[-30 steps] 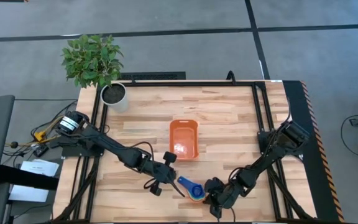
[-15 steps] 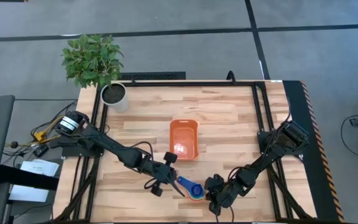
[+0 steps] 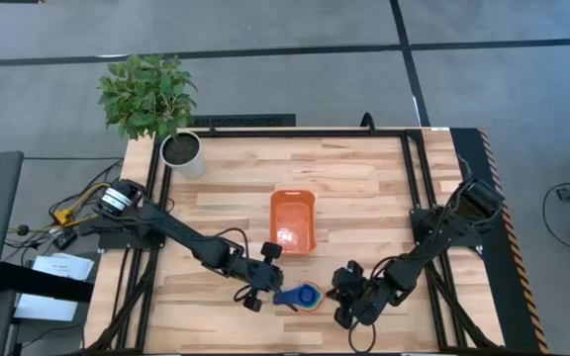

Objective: Nest measuring cups in basket
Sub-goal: Put the stacked measuring cups into the orange bin

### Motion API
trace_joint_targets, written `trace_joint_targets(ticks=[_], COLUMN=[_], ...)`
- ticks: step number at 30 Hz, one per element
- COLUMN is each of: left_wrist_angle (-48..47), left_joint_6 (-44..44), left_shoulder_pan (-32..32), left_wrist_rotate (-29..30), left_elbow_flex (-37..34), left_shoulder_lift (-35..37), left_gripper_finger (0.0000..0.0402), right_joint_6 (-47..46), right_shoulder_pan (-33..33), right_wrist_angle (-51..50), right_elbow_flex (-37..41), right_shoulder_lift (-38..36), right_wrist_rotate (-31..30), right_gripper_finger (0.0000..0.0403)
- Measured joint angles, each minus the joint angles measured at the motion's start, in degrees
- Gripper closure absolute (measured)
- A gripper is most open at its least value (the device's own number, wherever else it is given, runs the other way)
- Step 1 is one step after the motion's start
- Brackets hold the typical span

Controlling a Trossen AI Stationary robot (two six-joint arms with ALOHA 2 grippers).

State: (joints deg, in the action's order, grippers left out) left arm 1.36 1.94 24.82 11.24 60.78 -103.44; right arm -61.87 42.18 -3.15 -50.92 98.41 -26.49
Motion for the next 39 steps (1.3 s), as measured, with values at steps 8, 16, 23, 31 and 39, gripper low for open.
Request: trace_joint_targets(ticks=[8, 16, 23, 31, 39], left_wrist_angle=[1.87, 1.93, 2.34, 7.12, 8.44], left_joint_6=[-0.03, -0.07, -0.22, 3.81, 1.86], left_shoulder_pan=[-0.12, 0.31, 0.33, 0.02, -0.06], left_wrist_rotate=[-3.42, -5.05, -10.27, -14.81, -17.83], left_elbow_flex=[0.21, 0.28, 0.28, 0.28, 0.32], left_shoulder_lift=[-2.77, -2.70, -2.70, -2.70, -3.27], left_gripper_finger=[0.0401, 0.0401, 0.0401, 0.0401, 0.0401], right_joint_6=[-0.92, -9.59, -24.78, -32.62, -26.10], right_shoulder_pan=[-1.96, -2.26, 4.65, 10.55, 5.74], right_wrist_angle=[-5.66, -11.35, -12.51, -8.14, 3.08], right_elbow_flex=[0.01, 0.04, -0.01, 0.00, -0.04], right_shoulder_lift=[-3.35, -4.76, -6.34, -3.12, 3.49], right_wrist_rotate=[-4.03, -7.44, -8.15, -9.88, -8.62], right_gripper_finger=[0.0396, 0.0383, 0.0395, 0.0375, 0.0397])
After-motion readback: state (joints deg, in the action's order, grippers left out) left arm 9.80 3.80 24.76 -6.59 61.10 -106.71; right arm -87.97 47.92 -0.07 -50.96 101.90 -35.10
